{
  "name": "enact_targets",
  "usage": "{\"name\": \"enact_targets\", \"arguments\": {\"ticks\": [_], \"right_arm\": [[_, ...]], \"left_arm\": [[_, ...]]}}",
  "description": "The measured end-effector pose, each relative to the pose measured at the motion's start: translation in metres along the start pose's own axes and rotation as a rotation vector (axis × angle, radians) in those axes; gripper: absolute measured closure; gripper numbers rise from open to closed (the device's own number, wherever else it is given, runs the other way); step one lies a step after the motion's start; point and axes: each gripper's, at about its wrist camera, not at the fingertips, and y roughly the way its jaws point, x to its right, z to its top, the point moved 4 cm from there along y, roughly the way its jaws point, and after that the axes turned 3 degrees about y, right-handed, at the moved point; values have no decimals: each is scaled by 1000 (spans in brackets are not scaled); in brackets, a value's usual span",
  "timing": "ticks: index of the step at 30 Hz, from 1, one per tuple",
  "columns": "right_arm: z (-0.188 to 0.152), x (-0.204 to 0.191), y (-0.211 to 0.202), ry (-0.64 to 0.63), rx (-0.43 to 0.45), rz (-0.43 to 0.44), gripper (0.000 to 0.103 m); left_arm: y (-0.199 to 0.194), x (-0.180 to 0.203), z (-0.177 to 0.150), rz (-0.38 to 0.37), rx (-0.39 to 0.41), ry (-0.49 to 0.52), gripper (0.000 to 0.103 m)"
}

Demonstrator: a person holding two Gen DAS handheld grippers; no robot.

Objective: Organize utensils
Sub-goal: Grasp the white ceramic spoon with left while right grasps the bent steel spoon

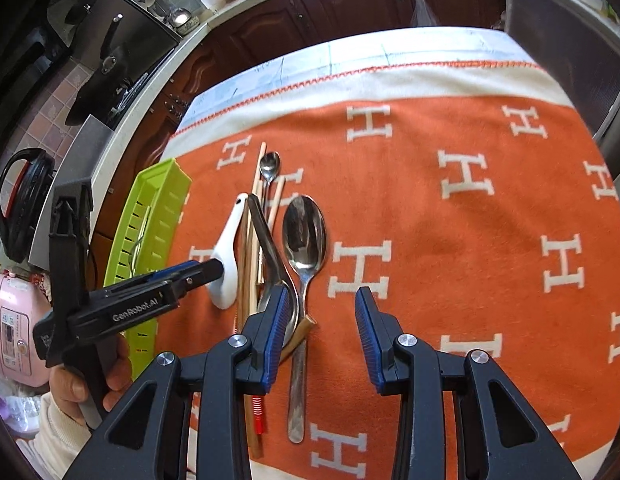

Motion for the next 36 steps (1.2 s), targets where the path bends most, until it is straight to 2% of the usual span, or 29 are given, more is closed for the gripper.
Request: {"name": "enact_targets", "arguments": {"ticks": [6, 7, 8, 19, 20, 22, 29, 33, 36], "right_arm": [[-6, 7, 17, 18, -18, 11, 68], [-6, 7, 19, 21, -20, 11, 68], [-7, 8, 21, 23, -23, 11, 68], [-13, 5, 31, -4, -27, 21, 68], [-13, 3, 30, -12, -26, 25, 68], [-13, -2, 31, -26, -26, 37, 68], [-9, -21, 42, -91, -46, 65, 68], [-9, -28, 54, -127, -70, 57, 78], [-10, -31, 61, -153, -69, 41, 85]], "left_arm": [[5, 14, 1, 54, 17, 85, 60], [5, 16, 2, 61, 20, 94, 62], [6, 20, 1, 54, 20, 107, 71], [-3, 29, -2, 84, 50, 97, 75], [-5, 30, -2, 86, 56, 105, 77], [-10, 33, -2, 97, 75, 116, 89], [-5, 33, -4, 50, 50, 109, 90], [0, 30, -5, 45, 46, 96, 83], [0, 28, -5, 40, 48, 96, 85]]}}
